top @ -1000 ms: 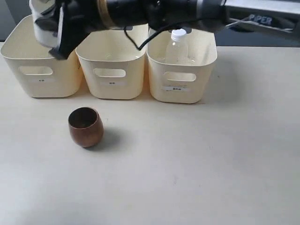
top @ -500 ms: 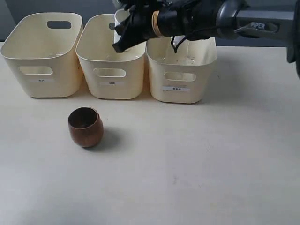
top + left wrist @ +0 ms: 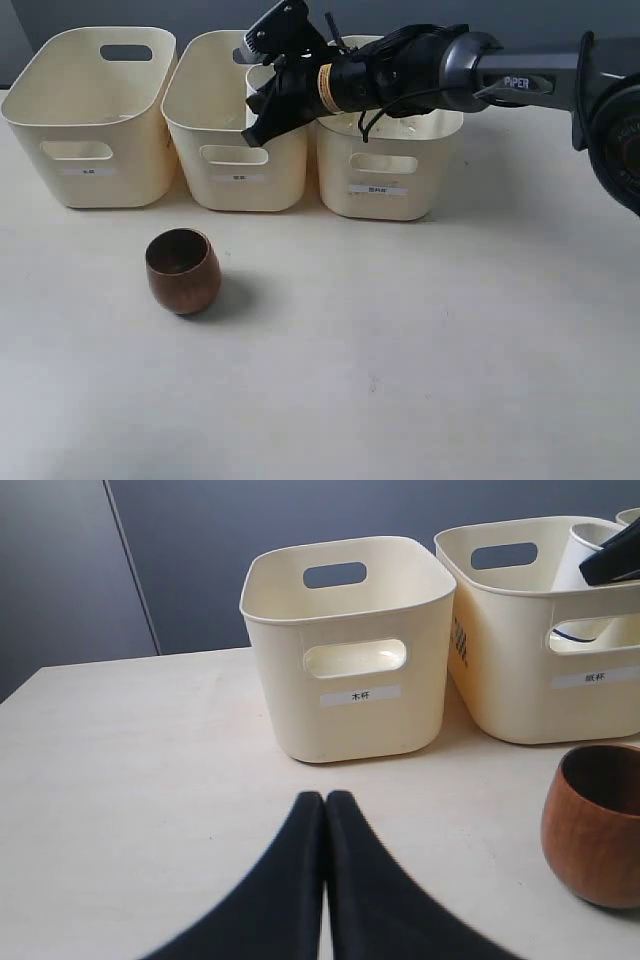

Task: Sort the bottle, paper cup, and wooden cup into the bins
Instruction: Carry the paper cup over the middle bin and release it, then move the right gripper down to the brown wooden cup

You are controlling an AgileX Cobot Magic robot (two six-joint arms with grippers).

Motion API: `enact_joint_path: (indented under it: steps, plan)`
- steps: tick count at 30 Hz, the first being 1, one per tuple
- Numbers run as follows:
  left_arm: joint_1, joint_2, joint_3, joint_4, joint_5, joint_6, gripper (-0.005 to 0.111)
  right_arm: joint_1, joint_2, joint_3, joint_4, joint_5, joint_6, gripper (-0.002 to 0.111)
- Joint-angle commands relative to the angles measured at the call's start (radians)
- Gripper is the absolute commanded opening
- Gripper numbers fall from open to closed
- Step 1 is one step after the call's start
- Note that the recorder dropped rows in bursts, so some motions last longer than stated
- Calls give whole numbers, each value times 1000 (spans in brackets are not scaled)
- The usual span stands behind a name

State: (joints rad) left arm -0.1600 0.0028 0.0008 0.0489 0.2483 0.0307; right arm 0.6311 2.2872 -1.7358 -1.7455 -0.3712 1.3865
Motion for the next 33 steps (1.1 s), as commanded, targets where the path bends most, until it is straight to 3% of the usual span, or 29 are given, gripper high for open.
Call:
enact_joint_path:
  steps: [1, 5, 22, 27, 31, 33]
  plan:
    - [-3, -3, -1, -6, -10, -3, 0, -4, -3, -5, 1, -7, 2, 13]
    - [-3, -3, -1, -6, -10, -3, 0, -4, -3, -5, 1, -3, 2, 31]
    - [-3, -3, -1, -6, -10, -3, 0, -2, -96, -5, 1, -13, -15, 32]
    - [-3, -3, -1, -6, -10, -3, 0, -2, -201, -5, 1, -226, -28, 32]
    - [-3, -3, -1, -6, -10, -3, 0, 13, -227, -5, 1, -572, -24, 46]
    - [-3, -3, -1, -6, -10, -3, 0, 37, -219, -3, 1, -663, -24, 52]
